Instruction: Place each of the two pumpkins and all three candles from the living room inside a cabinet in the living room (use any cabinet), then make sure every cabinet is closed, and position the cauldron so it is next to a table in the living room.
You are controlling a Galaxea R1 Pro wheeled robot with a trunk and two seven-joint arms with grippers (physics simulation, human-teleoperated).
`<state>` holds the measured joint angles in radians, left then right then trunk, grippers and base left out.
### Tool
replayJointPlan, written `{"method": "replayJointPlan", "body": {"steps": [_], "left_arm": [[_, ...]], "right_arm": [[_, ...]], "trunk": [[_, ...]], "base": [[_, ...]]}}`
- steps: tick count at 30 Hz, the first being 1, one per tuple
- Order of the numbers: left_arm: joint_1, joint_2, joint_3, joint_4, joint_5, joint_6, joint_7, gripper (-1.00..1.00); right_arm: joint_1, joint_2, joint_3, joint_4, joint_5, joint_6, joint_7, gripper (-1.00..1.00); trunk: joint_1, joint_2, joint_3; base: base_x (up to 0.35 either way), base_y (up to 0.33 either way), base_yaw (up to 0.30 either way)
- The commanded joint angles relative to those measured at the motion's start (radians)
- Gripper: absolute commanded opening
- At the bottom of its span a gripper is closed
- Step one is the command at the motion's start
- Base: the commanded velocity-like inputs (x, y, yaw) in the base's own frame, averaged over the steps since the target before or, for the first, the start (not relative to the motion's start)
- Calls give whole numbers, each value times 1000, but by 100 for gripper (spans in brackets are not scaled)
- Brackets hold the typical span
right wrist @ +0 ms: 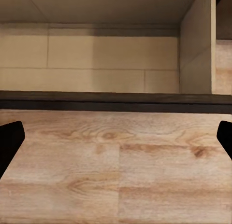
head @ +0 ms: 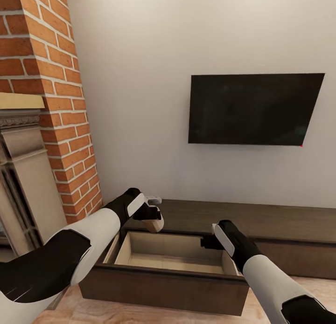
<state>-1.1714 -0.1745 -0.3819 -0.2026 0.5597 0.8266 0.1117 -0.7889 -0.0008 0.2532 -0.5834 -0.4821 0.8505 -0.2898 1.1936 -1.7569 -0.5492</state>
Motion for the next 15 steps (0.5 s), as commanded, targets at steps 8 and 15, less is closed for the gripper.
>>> {"method": "replayJointPlan", "body": {"steps": [8,15], "left_arm": [[-1,0,-4,8,9,1,9,-100],[-1,0,-4,10,9,2,9,-100]], "right_arm": [[-1,1,9,-1,-7,2,-9,100],[-1,1,11,-1,-7,2,-9,100]], "trunk": [[31,-57,-26],[58,-106,-52]], "base": [[0,0,0],[0,0,27]]}}
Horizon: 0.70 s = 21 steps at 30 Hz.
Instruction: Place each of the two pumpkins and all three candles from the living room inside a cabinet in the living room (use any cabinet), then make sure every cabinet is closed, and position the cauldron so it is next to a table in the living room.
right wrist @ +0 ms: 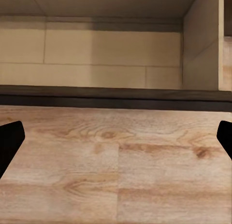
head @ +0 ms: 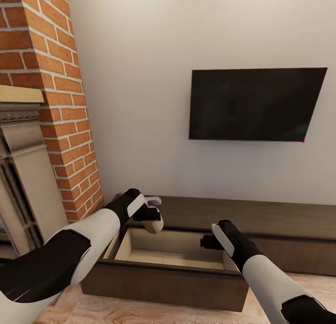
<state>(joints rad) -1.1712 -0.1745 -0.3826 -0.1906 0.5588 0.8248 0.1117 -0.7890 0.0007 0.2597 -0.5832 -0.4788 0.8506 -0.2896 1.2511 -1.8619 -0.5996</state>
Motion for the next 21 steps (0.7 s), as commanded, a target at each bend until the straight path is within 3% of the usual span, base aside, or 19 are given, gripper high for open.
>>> {"method": "replayJointPlan", "body": {"steps": [1,15,21], "left_arm": [[-1,0,-4,0,10,3,9,-100],[-1,0,-4,1,9,0,9,-100],[-1,0,-4,12,10,-92,8,-100]], "right_arm": [[-1,-1,4,-1,-11,2,-10,100],[-1,-1,4,0,-11,2,-10,100],[-1,-1,6,0,-10,-34,-8,100]], "trunk": [[4,-8,-6],[57,-106,-71],[77,-141,-94]], "base": [[0,0,73],[0,0,85],[0,0,59]]}}
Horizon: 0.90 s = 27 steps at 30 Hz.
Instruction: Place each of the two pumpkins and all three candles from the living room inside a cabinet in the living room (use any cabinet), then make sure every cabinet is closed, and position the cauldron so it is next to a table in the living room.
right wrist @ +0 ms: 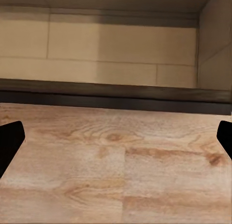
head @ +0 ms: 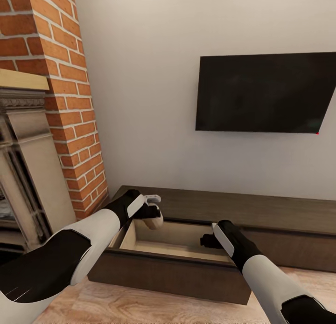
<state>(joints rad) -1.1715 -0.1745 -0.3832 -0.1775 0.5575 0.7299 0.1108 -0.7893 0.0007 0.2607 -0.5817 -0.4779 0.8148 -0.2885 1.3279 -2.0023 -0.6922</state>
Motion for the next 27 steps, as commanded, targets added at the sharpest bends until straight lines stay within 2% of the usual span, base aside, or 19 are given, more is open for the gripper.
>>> {"method": "replayJointPlan", "body": {"steps": [1,2,6,13,23,27], "left_arm": [[0,0,-3,1,12,-5,8,-100],[0,0,-3,4,12,-14,7,-100],[0,0,-3,7,12,-19,-5,-100],[0,0,-3,9,11,-25,-41,-100],[2,0,-3,12,11,-23,-43,-100],[7,0,-3,13,10,-23,-43,-100]], "right_arm": [[-1,0,5,0,-10,-22,-9,100],[-1,0,7,1,-9,-67,-9,100],[-1,0,8,20,-8,-99,-9,100],[-1,-1,8,31,-8,-107,-9,100],[-1,-1,8,33,-8,-108,-9,100],[-1,0,8,33,-8,-108,-9,100]], "trunk": [[0,-1,-2],[0,-1,-2],[0,-1,-2],[0,-1,-2],[0,-1,-2],[0,-1,-2]], "base": [[0,0,17],[0,0,7],[0,0,3],[12,0,0],[267,-133,0],[81,-54,0]]}}
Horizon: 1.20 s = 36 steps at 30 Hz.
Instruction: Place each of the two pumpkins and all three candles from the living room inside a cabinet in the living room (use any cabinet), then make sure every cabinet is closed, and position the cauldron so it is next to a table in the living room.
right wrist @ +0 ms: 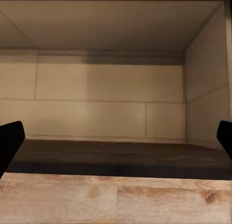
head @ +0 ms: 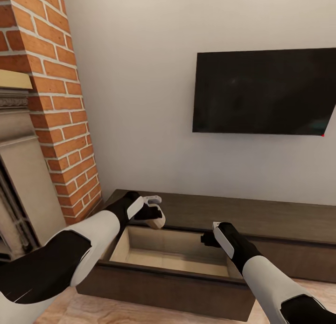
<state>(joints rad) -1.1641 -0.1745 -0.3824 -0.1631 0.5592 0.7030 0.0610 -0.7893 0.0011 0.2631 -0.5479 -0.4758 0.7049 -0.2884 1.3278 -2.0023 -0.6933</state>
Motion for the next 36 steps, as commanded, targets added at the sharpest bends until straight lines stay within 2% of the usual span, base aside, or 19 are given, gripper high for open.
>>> {"method": "replayJointPlan", "body": {"steps": [1,4,14,36], "left_arm": [[0,0,-4,-1,8,3,6,-100],[2,0,-4,-1,8,4,6,-100],[6,0,-5,-1,8,6,7,-100],[6,0,-6,12,8,0,8,-100]], "right_arm": [[-1,-1,5,-1,-11,2,-9,100],[-1,-1,5,-1,-11,2,-9,100],[-1,0,5,-1,-11,2,-9,100],[-1,0,5,5,-11,2,-10,100]], "trunk": [[0,-1,-1],[0,-1,-1],[38,-71,-33],[123,-225,-135]], "base": [[18,-12,0],[10,-7,0],[1,-1,0],[0,0,0]]}}
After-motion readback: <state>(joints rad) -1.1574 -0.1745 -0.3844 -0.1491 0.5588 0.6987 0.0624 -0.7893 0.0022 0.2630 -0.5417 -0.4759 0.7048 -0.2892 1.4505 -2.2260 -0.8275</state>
